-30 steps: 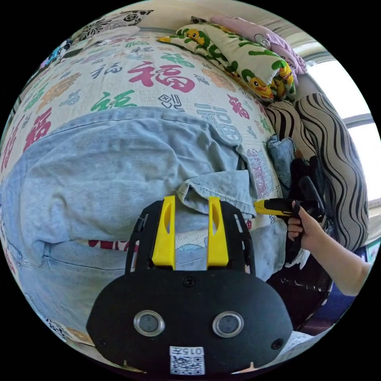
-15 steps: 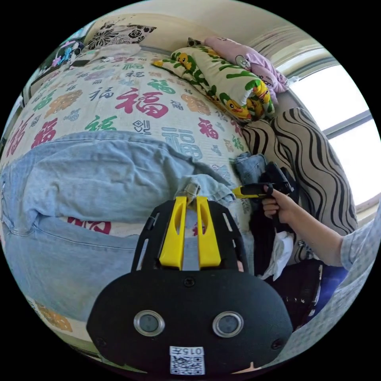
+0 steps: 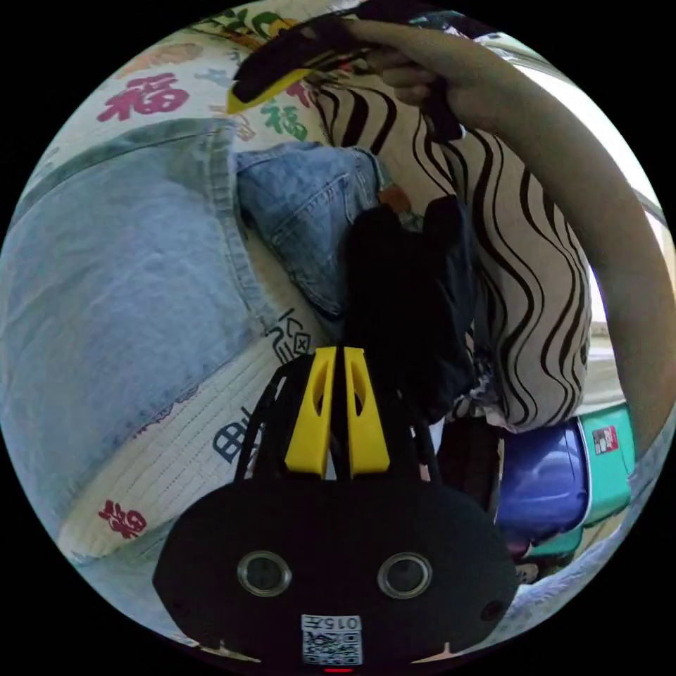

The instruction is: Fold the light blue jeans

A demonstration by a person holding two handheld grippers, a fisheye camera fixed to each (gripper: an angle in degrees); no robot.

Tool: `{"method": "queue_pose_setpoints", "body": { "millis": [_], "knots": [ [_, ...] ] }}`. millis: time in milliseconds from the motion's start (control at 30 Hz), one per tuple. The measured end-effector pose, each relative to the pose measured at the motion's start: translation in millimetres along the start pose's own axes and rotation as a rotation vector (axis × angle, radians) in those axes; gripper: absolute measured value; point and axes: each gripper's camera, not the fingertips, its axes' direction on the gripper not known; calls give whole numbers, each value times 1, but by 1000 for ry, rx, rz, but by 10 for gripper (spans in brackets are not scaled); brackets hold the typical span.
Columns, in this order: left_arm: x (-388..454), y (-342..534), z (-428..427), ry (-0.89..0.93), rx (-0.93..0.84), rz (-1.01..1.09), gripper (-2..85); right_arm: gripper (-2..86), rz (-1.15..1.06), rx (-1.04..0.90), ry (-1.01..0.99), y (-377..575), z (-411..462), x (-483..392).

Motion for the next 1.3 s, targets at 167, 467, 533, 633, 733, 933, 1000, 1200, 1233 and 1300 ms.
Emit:
{"method": "queue_pose_setpoints", "body": {
  "millis": [167,467,533,633,733,933,1000,1200,1233,1300],
  "knots": [
    [-6,50,-83,16,132,141,12,41,108,145,-151,69,-11,-3],
    [-133,322,-306,-467,394,-650,24,38,218,365,-845,234,7,-121],
    [-153,420,-365,-515,550,-956,56,67,331,286,-1019,266,46,-180],
    [-166,508,-425,-569,669,-1182,72,76,576,249,-1266,307,94,-248],
    [-176,531,-485,-656,708,-1069,69,77,764,245,-1414,331,115,-315],
    [-250,518,-586,-707,574,-903,50,78,703,236,-1450,283,71,-433],
    [-277,509,-607,-727,495,-856,45,77,645,249,-1435,251,48,-465],
    [-328,485,-631,-693,190,-590,62,71,61,259,-1145,60,-81,-608],
    [-329,486,-631,-711,150,-538,62,67,-104,277,-1056,17,-114,-647],
    [-327,493,-637,-748,148,-468,62,60,-323,306,-877,-41,-161,-707]
  ]
}}
